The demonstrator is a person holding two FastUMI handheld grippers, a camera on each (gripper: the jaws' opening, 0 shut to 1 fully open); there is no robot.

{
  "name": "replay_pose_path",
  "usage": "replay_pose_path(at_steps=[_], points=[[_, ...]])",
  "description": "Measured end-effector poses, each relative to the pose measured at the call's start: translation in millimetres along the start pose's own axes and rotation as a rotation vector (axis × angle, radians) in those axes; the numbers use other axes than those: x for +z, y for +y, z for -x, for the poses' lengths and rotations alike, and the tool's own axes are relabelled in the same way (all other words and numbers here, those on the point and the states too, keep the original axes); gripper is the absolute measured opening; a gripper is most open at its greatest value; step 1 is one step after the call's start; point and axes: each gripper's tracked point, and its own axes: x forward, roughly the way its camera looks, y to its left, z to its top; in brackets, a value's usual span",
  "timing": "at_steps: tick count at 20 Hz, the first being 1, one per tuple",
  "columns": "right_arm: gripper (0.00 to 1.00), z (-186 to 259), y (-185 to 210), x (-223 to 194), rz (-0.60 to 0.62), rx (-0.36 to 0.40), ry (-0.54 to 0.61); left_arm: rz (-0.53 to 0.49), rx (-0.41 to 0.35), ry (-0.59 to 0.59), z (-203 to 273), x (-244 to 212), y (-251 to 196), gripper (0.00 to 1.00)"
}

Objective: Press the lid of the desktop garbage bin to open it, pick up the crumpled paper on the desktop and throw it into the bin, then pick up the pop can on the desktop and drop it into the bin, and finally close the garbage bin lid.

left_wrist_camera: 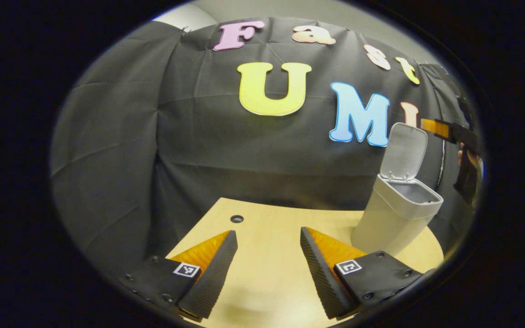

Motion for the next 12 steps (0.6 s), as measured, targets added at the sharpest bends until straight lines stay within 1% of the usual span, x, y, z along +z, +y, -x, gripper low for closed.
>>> replay_pose_path(at_steps=[1,2,7,8,10,11,12], points=[[1.00,-6.2,-0.1,4.7,-0.002,0.001,-0.007,0.003,-0.002,0.001,-1.4,-0.2,-1.2,1.00],[0.96,-11.1,0.0,7.8,-0.005,0.003,-0.012,0.006,-0.003,0.001,-2.9,-0.7,-2.0,1.00],[0.96,-36.1,-1.2,12.5,-0.025,0.001,-0.024,0.009,0.004,0.008,-5.7,-1.9,-1.2,1.00],[0.96,-40.9,-0.9,12.5,-0.027,0.001,-0.029,0.011,0.008,0.009,-7.0,-2.5,0.0,0.92],[0.96,-51.6,-2.5,11.0,-0.027,-0.005,-0.035,0.016,0.020,0.014,-6.5,-4.1,5.0,0.92],[0.96,-56.5,-2.3,10.3,-0.027,-0.006,-0.041,0.020,0.027,0.015,-6.8,-4.5,7.5,1.00],[0.96,-61.5,-3.7,9.1,-0.028,-0.009,-0.048,0.025,0.032,0.016,-7.4,-4.5,10.2,1.00]])
